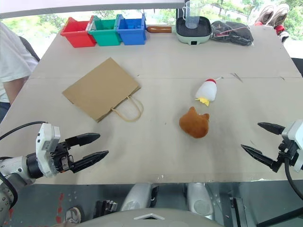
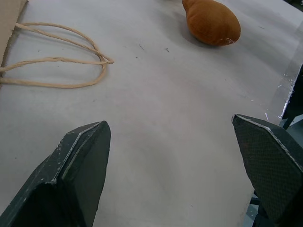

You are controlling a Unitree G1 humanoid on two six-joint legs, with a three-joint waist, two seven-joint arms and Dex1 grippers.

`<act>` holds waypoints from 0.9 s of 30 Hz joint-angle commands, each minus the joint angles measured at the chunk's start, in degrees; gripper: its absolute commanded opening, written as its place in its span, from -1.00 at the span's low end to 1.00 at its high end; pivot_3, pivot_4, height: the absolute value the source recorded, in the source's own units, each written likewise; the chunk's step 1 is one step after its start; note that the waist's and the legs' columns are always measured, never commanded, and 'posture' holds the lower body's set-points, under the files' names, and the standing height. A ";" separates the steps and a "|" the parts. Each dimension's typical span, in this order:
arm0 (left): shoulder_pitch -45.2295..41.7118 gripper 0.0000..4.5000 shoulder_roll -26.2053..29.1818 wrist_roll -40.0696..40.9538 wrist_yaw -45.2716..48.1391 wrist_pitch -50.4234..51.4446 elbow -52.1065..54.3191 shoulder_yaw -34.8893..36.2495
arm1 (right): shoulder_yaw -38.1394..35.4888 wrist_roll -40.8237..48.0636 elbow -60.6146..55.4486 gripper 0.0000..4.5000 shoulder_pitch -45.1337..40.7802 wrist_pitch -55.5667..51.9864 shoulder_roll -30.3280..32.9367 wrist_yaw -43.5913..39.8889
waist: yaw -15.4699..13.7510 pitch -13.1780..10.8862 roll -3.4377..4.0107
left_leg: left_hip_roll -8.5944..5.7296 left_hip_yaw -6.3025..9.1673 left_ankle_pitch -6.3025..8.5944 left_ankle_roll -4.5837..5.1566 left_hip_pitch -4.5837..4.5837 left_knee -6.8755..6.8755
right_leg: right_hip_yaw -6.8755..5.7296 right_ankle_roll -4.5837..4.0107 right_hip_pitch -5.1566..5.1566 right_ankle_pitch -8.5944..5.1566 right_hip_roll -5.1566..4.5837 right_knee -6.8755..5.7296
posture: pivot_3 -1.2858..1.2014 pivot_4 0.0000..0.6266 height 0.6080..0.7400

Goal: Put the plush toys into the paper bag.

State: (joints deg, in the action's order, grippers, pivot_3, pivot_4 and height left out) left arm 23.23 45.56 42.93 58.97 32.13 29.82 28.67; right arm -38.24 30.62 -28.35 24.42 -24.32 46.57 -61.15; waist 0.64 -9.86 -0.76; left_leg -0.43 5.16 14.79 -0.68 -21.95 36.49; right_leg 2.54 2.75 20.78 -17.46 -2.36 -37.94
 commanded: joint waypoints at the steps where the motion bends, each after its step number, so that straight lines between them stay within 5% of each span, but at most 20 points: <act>1: -4.53 0.97 -0.88 -2.12 -2.72 -2.08 -0.22 -2.92 | 1.89 1.63 -4.41 1.00 -1.48 0.90 -1.53 2.26 | -0.03 0.00 0.02 | 0.00 0.00 0.00 0.00 0.00 0.00 | 0.00 0.00 0.00 0.00 0.00 0.00 | 0.03 -0.52 1.00; 10: -23.15 0.97 4.64 -30.37 -4.88 -26.26 -17.42 -19.85 | 14.52 3.47 -18.85 1.00 -7.01 -4.83 -1.98 11.07 | 0.03 0.00 -0.03 | 0.05 -0.06 -0.03 -0.04 0.06 0.02 | 0.04 0.00 -0.02 0.02 0.36 -0.02 | 0.03 -0.52 1.00; 16: -36.40 0.97 0.71 -41.44 -7.76 -39.30 -29.18 -29.83 | 19.09 3.82 -21.26 1.00 -8.86 -6.60 -2.97 15.53 | -0.42 -0.03 -0.09 | -0.03 0.08 -0.03 -0.03 -0.09 0.05 | -0.12 0.04 0.05 0.04 0.30 -0.04 | 0.03 -0.52 1.00; 21: -38.41 0.05 -0.89 -41.40 -5.67 -42.02 -32.28 -32.62 | 19.66 3.23 -21.77 1.00 -6.98 -6.57 -3.22 17.38 | 0.32 -0.03 -0.11 | -0.03 0.05 -0.02 -0.02 -0.11 0.06 | -0.07 0.06 0.10 0.06 0.30 -0.07 | 0.03 -0.52 1.00; 24: -38.81 -0.33 -2.10 -38.93 -4.86 -41.94 -33.07 -32.25 | 20.65 3.15 -20.93 1.00 -7.22 -6.62 -4.27 19.24 | 0.25 -0.03 -0.10 | -0.02 0.04 -0.02 -0.02 -0.12 0.06 | -0.07 0.06 0.15 0.06 0.32 -0.13 | 0.03 -0.52 1.00; 27: -39.32 -0.91 -6.65 -23.98 -4.06 -27.87 -28.07 -28.40 | 23.36 2.66 -18.93 0.41 -11.10 -8.54 -6.89 24.15 | 0.18 -0.04 -0.11 | -0.01 0.07 -0.02 -0.02 -0.11 0.14 | -0.10 0.07 0.15 0.06 0.32 -0.25 | 0.03 -0.52 1.00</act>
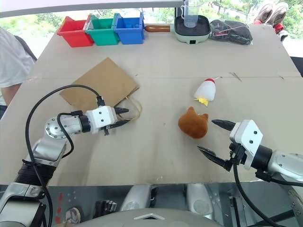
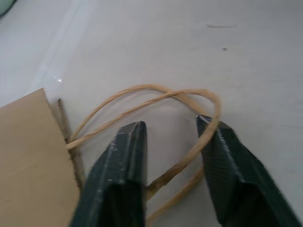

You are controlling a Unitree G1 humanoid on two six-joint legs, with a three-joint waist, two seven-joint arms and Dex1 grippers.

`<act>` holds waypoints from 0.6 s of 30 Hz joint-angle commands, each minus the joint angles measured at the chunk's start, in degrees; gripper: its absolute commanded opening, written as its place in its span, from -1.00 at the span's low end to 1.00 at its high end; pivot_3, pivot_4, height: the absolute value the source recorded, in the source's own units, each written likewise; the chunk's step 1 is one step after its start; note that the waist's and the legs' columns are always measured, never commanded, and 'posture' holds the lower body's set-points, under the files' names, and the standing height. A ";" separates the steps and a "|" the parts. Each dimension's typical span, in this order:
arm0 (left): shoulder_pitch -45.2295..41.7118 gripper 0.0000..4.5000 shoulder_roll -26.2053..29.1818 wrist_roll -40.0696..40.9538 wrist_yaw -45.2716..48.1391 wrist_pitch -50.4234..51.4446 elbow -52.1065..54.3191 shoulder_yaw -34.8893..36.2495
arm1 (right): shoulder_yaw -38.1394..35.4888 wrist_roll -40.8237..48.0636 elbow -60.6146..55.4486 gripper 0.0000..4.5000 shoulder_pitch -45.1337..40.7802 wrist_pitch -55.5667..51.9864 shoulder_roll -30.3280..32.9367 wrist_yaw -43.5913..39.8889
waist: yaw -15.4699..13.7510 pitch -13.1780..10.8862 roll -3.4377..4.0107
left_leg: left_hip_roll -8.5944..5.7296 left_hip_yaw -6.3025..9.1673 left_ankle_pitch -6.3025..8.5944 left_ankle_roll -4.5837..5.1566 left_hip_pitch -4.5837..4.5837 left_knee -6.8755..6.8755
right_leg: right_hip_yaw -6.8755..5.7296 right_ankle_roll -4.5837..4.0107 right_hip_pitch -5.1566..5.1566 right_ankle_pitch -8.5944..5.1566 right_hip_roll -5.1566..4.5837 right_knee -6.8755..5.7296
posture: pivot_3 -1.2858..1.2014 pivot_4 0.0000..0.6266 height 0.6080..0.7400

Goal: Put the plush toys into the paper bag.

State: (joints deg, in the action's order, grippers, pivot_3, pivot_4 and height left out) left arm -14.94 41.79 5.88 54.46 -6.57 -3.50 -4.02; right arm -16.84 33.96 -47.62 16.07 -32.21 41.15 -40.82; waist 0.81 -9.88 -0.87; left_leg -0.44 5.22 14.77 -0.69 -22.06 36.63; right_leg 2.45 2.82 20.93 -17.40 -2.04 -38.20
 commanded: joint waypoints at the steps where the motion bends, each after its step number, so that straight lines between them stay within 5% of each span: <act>1: -1.38 -1.00 -4.11 18.85 0.55 16.78 7.48 5.72 | 3.60 -1.15 0.50 0.24 -4.36 -0.87 -2.25 5.01 | 0.04 -0.03 -0.03 | -0.02 0.00 0.00 0.00 -0.02 0.14 | 0.00 0.00 0.01 0.00 -0.01 -0.14 | 0.03 -0.52 1.00; 6: -1.75 -1.00 -5.78 36.44 -0.74 36.01 16.32 9.57 | 15.14 -4.90 4.01 -0.91 -15.12 -2.13 -6.03 8.27 | 0.48 -0.12 -0.14 | 0.01 0.04 0.00 0.00 0.04 0.53 | 0.02 0.01 0.05 -0.01 0.02 -0.66 | 0.03 -0.52 1.00; 7: -2.46 -1.00 -6.24 39.77 -1.80 39.24 17.14 10.40 | 18.62 -6.57 5.80 -0.99 -18.52 -2.13 -7.09 8.46 | 0.64 -0.12 -0.15 | 0.01 0.05 0.00 0.00 0.06 0.55 | 0.02 0.01 0.04 -0.01 0.03 -0.71 | 0.03 -0.52 1.00; 13: -6.68 -1.00 -8.50 48.72 -5.31 47.92 17.90 12.73 | 35.55 -14.50 23.87 -0.99 -38.45 -0.48 -17.84 6.45 | 1.16 -0.16 -0.15 | 0.03 0.10 -0.02 -0.02 0.09 0.70 | 0.01 0.00 0.03 -0.01 0.15 -0.77 | 0.03 -0.52 1.00; 18: -7.73 -1.00 -8.65 51.17 -6.35 50.41 18.94 13.88 | 42.71 -19.81 39.68 -0.99 -45.04 5.41 -25.47 3.40 | 1.47 -0.14 -0.18 | 0.00 0.15 -0.03 -0.04 0.01 0.63 | -0.03 -0.02 0.13 0.00 0.11 -0.75 | 0.03 -0.52 1.00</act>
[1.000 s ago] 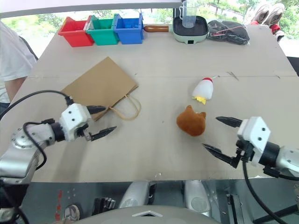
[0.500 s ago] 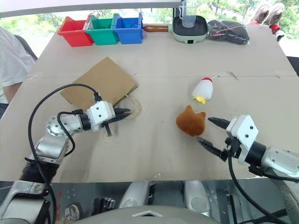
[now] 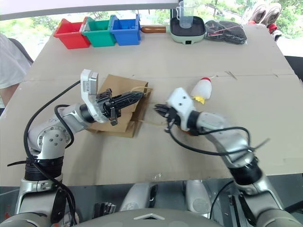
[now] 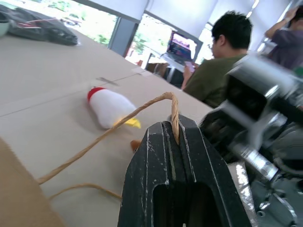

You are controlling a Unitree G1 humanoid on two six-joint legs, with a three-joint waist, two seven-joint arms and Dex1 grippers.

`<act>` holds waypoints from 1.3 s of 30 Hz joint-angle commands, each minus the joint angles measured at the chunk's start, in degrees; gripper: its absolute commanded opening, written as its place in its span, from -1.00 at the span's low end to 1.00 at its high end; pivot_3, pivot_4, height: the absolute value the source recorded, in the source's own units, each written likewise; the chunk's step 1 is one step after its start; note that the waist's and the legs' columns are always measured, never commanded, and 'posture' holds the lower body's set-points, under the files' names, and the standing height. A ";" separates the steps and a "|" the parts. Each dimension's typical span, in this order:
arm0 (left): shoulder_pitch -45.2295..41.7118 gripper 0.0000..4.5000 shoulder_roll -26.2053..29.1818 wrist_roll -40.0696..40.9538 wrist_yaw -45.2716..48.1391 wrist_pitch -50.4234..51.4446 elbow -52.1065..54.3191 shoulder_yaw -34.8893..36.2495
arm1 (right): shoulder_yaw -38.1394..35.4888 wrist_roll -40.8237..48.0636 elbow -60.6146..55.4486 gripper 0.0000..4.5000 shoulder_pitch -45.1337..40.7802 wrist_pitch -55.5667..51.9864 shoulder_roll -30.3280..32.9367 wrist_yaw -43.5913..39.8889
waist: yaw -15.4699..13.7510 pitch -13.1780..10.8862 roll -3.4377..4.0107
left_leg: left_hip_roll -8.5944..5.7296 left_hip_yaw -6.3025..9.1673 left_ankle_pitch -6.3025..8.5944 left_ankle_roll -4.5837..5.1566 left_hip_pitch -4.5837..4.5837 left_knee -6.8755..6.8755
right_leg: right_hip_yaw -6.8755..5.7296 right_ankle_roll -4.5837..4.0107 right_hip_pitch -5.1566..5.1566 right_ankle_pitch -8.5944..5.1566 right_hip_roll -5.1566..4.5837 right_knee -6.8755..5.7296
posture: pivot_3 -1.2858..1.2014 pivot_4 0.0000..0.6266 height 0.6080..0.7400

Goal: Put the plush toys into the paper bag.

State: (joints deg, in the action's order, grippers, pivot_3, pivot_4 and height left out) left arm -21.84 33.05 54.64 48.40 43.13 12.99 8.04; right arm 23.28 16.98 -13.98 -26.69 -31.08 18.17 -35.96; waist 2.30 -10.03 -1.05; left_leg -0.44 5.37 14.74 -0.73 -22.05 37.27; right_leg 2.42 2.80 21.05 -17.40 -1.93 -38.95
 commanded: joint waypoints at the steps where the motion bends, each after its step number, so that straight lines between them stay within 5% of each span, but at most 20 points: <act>1: -1.09 -1.00 -0.05 3.19 -0.56 1.12 3.01 2.24 | 3.78 -3.79 10.57 -0.99 -4.01 5.98 -5.29 -1.79 | -0.04 0.00 0.00 | -0.01 -0.01 -0.10 -0.18 -0.05 0.00 | 0.00 0.00 0.06 0.00 -0.02 0.00 | 0.03 -0.52 1.00; 7: -2.63 -1.00 -0.22 6.16 -4.34 2.29 6.60 4.54 | 5.06 -6.88 32.88 -0.99 -10.13 15.94 -17.96 -4.80 | 0.21 0.02 -0.04 | 0.00 -0.05 -0.18 -0.31 -0.56 0.09 | 0.04 -0.03 0.64 0.04 -0.02 -0.21 | 0.03 -0.52 1.00; 14: -5.32 -1.00 0.12 2.37 -10.89 -1.54 7.06 8.44 | 5.10 -13.71 47.14 -0.99 -11.83 19.64 -23.61 -0.35 | 0.14 0.06 -0.10 | -0.09 -0.04 -0.19 -0.33 -0.52 0.10 | 0.05 -0.03 0.63 0.04 -0.06 -0.31 | 0.03 -0.52 1.00; 25: 1.31 -1.00 4.93 -3.80 -10.52 -6.02 9.19 11.66 | -0.39 -14.78 42.44 -0.99 -10.42 19.62 -23.65 3.31 | -0.02 0.08 -0.12 | -0.04 -0.10 -0.29 -0.48 0.10 -0.06 | 0.06 -0.15 0.53 0.08 0.02 -0.91 | 0.03 -0.52 1.00; 28: 4.44 -1.00 5.44 -7.15 -6.45 -9.47 8.82 9.77 | -2.40 -12.44 33.78 -0.64 -9.45 15.18 -20.78 0.46 | -0.32 0.05 -0.09 | -0.06 -0.09 -0.29 -0.48 0.02 -0.06 | 0.06 -0.15 0.56 0.09 -0.01 -0.88 | 0.03 -0.52 1.00; 30: 4.94 -1.00 4.89 -8.50 -5.33 -11.11 8.55 8.42 | -2.59 -12.25 27.04 -0.14 -8.15 11.83 -18.43 -0.04 | -0.36 0.06 -0.12 | -0.09 -0.06 -0.30 -0.49 -0.04 -0.06 | 0.03 -0.16 0.57 0.09 -0.05 -0.84 | 0.03 -0.52 1.00; 34: 4.96 -1.00 4.30 -10.32 -3.61 -13.39 7.27 7.17 | -4.26 -10.46 11.43 0.52 -4.55 3.33 -13.24 -0.88 | 0.12 0.03 -0.09 | -0.03 -0.04 -0.29 -0.49 -0.11 -0.14 | 0.02 -0.16 0.63 0.08 -0.02 -0.83 | 0.03 -0.52 1.00; 39: 4.09 -1.00 3.88 -9.36 -1.92 -13.38 5.58 7.44 | -9.15 -6.34 -11.19 0.52 0.49 -12.73 -3.31 -0.22 | 0.08 0.01 -0.07 | 0.04 -0.01 -0.28 -0.47 -0.29 -0.18 | -0.04 -0.16 0.75 0.08 -0.04 -0.74 | 0.03 -0.52 1.00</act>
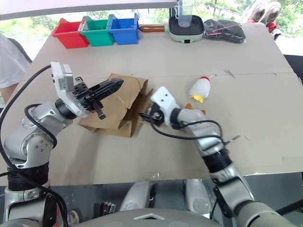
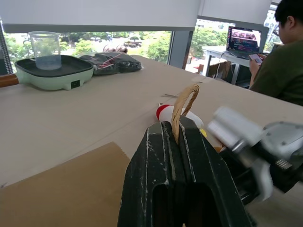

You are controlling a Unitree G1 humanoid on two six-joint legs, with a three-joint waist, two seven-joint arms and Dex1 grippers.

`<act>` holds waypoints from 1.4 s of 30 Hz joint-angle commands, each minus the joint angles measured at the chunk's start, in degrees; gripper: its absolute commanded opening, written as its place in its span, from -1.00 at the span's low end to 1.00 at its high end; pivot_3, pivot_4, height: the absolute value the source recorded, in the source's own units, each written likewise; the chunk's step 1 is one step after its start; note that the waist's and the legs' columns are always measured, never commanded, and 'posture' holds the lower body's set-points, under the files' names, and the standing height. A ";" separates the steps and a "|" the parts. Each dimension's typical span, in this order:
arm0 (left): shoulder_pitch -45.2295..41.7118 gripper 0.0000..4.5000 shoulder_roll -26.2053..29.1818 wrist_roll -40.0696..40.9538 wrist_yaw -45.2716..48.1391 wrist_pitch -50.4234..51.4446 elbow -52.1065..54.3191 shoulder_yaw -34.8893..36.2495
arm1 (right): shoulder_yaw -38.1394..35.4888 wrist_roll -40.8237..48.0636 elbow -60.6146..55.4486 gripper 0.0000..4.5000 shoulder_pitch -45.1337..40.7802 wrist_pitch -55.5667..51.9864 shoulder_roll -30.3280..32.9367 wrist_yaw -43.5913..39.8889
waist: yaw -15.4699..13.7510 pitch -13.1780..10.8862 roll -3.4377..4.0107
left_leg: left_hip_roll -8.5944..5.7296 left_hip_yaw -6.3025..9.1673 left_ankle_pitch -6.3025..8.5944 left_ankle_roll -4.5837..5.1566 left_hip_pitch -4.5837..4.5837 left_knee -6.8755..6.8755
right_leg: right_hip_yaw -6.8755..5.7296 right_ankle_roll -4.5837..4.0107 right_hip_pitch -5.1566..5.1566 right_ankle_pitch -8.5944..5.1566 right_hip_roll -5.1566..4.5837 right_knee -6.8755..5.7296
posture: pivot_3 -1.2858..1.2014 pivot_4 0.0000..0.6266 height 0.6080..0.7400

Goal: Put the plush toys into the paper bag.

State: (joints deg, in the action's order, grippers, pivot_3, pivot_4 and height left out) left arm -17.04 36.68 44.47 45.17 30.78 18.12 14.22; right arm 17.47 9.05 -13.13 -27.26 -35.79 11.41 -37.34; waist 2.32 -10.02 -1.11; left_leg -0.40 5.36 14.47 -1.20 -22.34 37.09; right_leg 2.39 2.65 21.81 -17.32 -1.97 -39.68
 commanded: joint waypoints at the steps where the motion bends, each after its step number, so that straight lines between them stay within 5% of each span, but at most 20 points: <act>1: -0.75 -1.00 0.28 1.26 1.69 -0.73 0.35 1.25 | -4.48 1.68 -15.20 0.52 2.06 -11.20 5.79 1.68 | 0.03 0.00 0.00 | -0.01 -0.01 0.00 0.00 -0.05 0.02 | 0.01 0.00 0.04 0.00 0.00 0.01 | 0.03 -0.52 1.00; 5: -1.00 -1.00 0.34 1.53 2.63 -0.63 -0.01 1.08 | -6.61 2.48 -21.08 0.52 4.87 -19.02 11.10 3.26 | 0.03 0.01 -0.03 | -0.03 0.02 0.00 0.01 -0.08 0.04 | -0.03 0.00 0.03 0.00 -0.02 0.04 | 0.03 -0.52 1.00; 9: -1.95 -1.00 -0.95 0.41 2.62 -1.10 0.31 -1.15 | -1.04 -3.16 -14.71 0.52 9.29 -22.21 18.42 6.15 | -0.31 0.02 -0.05 | -0.05 0.03 0.00 0.01 -0.09 0.06 | -0.06 0.00 -0.01 0.00 -0.01 0.08 | 0.03 -0.52 1.00; 16: -2.61 -1.00 -2.82 -1.95 2.17 -3.86 0.54 -2.63 | -3.47 -2.83 -17.25 -0.93 9.48 -22.11 20.50 7.21 | -0.25 0.05 -0.11 | -0.08 0.09 0.00 0.03 -0.13 0.10 | -0.09 0.01 -0.05 0.00 0.00 0.13 | 0.03 -0.52 1.00; 17: -2.78 -1.00 -3.20 -1.95 2.78 -4.32 0.47 -2.97 | -4.21 -2.83 -18.38 -0.97 10.29 -20.50 21.61 6.69 | -0.43 0.05 -0.11 | -0.08 0.10 0.00 0.03 -0.15 0.10 | -0.09 0.01 -0.05 0.00 0.00 0.16 | 0.03 -0.52 1.00; 21: -4.72 -1.00 -4.45 1.34 4.85 -3.40 -0.71 -2.68 | -9.32 2.79 -21.28 -0.97 9.67 -11.57 17.22 4.72 | -0.51 0.02 -0.12 | -0.10 0.17 0.00 0.03 -0.29 0.14 | -0.20 0.01 -0.05 0.00 -0.03 0.27 | 0.03 -0.52 1.00; 24: -6.23 -1.00 -4.55 4.05 7.81 -1.93 -1.49 -2.83 | -3.53 1.60 -18.04 -0.97 4.68 -6.27 13.77 3.46 | 0.28 0.01 -0.11 | -0.06 0.18 0.00 0.03 -0.28 0.14 | -0.20 0.02 -0.04 0.01 0.04 0.27 | 0.03 -0.52 1.00; 29: -8.43 -1.00 -5.73 6.05 9.39 -0.10 -1.35 -4.61 | 8.90 -4.29 2.37 -0.97 -5.42 8.01 6.29 -1.04 | 0.29 0.00 -0.09 | 0.01 0.15 -0.01 0.01 -0.14 0.09 | -0.21 0.00 -0.05 0.01 0.18 0.22 | 0.03 -0.52 1.00; 35: -8.20 -1.00 -7.03 5.02 11.37 -0.63 -0.80 -7.48 | 12.89 -8.65 30.26 -0.97 -17.82 27.51 -4.98 -4.86 | 0.26 -0.06 -0.12 | -0.07 0.09 -0.13 -0.19 -0.29 0.21 | -0.14 0.00 0.01 0.02 0.06 0.26 | 0.03 -0.52 1.00; 38: -7.38 -1.00 -7.27 4.19 10.92 -1.56 -0.47 -7.47 | 9.91 -4.33 36.39 -0.51 -18.70 29.91 -7.94 -10.51 | 0.01 -0.05 -0.14 | -0.04 0.16 -0.15 -0.22 -0.28 0.21 | -0.19 0.00 0.01 0.02 0.08 0.25 | 0.03 -0.52 1.00; 42: -4.63 -1.00 -5.97 3.14 11.21 -3.05 0.09 -5.85 | 7.77 -4.33 31.57 0.45 -15.81 29.80 -5.99 -11.10 | -0.11 -0.07 -0.11 | -0.06 0.30 -0.15 -0.23 -0.34 0.18 | -0.33 0.00 0.00 0.02 0.01 0.30 | 0.03 -0.52 1.00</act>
State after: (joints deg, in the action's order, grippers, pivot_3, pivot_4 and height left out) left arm -22.07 30.00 47.76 56.03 29.25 15.90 6.66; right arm 27.78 3.83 22.48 -43.42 -6.69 4.75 -47.84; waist 2.21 -10.08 -1.22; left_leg -0.48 5.65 14.32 -1.42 -22.69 37.28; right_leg 2.08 2.65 21.81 -17.30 -1.97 -39.38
